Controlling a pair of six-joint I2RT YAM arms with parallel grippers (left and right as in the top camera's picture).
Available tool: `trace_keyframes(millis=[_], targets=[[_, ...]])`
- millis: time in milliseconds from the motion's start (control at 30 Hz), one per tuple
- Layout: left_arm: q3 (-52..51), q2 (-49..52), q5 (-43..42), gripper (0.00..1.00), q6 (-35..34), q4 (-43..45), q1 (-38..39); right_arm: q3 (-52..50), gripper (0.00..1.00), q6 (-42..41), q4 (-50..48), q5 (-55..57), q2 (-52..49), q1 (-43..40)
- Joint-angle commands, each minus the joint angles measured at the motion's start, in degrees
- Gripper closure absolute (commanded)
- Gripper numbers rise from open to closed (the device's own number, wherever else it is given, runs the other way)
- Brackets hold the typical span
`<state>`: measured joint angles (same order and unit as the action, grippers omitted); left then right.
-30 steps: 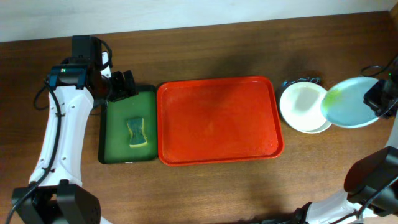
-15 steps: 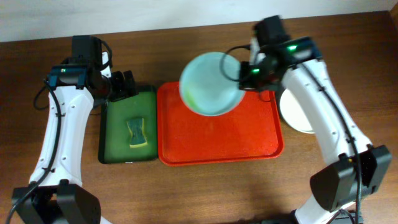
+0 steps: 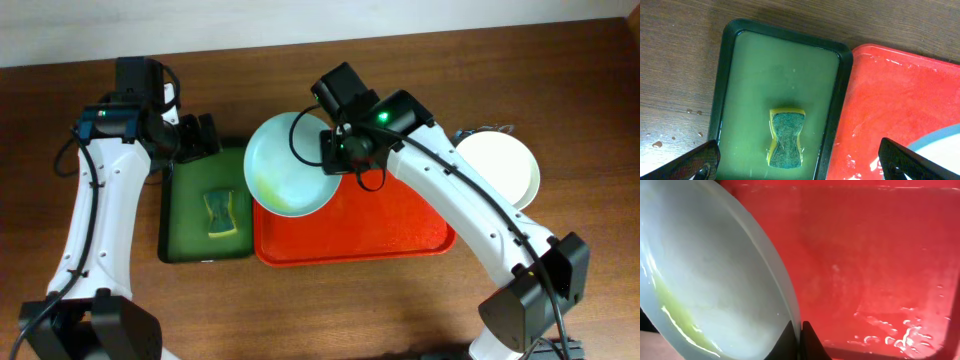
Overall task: Clean dirty plates on tray and stack at the side
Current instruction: 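Lift the plate with the right gripper and swing it left over the trays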
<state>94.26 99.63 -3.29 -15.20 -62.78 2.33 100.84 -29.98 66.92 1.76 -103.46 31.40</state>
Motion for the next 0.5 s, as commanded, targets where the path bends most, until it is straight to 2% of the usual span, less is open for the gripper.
trace_keyframes(millis=[0, 100, 167, 267, 367, 467], targets=[[0.31, -0.33, -0.79, 0.01, 0.26, 0.11, 0.11, 0.96, 0.96, -0.55, 2.43, 8.37, -0.33, 0.13], [0.31, -0.33, -0.81, 0.01, 0.26, 0.11, 0.15, 0.98, 0.96, -0.57, 5.14, 22.23, -0.31, 3.13], [0.31, -0.33, -0.81, 0.01, 0.26, 0.09, 0.07, 1.03, 0.96, -0.55, 4.46, 25.88, -0.28, 6.78], [0.31, -0.33, -0.81, 0.01, 0.26, 0.11, 0.13, 1.03, 0.96, -2.91, 3.37, 23.39, -0.31, 9.57], [0.31, -0.33, -0.79, 0.01, 0.26, 0.11, 0.11, 0.96, 0.96, -7.19, 1.9, 14.6, -0.66, 9.05], [0.31, -0.33, 0.0, 0.01, 0.28, 1.49, 0.13, 0.96, 0.96, -7.17, -2.84, 8.41, -3.21, 8.63]])
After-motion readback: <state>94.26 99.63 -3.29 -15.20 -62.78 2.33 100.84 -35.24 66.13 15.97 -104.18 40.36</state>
